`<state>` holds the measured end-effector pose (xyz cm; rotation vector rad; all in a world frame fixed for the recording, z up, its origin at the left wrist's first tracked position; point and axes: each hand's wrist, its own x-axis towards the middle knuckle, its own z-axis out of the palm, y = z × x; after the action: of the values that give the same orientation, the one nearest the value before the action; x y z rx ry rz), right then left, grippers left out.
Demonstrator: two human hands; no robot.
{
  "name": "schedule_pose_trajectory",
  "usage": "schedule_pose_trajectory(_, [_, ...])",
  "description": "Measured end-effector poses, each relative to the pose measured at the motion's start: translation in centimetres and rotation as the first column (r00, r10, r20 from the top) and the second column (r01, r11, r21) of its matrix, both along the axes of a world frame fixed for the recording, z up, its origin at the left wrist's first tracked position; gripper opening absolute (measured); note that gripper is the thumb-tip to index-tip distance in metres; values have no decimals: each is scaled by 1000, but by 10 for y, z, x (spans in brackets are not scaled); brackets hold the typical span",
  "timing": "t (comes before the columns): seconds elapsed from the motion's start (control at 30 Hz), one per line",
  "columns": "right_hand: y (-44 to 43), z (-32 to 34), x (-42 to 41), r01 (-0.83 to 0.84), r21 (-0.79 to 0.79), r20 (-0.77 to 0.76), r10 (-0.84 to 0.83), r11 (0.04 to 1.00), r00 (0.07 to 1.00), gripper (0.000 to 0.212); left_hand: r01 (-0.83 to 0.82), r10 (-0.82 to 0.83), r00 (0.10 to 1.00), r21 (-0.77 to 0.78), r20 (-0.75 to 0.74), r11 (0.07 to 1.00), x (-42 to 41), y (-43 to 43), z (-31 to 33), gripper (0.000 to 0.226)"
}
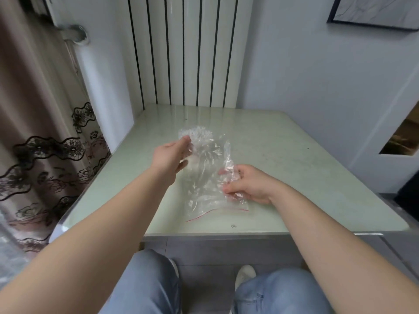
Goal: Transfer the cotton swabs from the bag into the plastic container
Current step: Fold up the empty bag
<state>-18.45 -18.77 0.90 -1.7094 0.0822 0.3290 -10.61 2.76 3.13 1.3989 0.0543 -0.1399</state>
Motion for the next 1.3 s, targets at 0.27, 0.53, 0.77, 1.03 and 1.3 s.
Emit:
schedule_pose_trajectory(0.27, [0,3,-4,161,11,153,-160,987,975,34,39,-46,994,-70,-103,997,5,17,-9,47])
schedule_pose_trajectory(0.53, [10,5,9,375,-30,381,-336,927,861,44,173,-190,980,202,68,964,-14,4,-22,42])
schedule_pose_trajectory(0.77, [10,9,9,346,-13,368,-317,938,874,54,154,-280,907,373,313,915,-19,12,-21,45])
schedule_pose_trajectory(1.03, [5,10,7,261,10,355,-247,965,902,94,333,-419,878,333,231,882,-19,19,-22,70])
schedule_pose_trajectory(1.3, [-1,7,2,175,132,268,-205,976,941,90,266,-326,905,236,272,935,-24,15,-20,65])
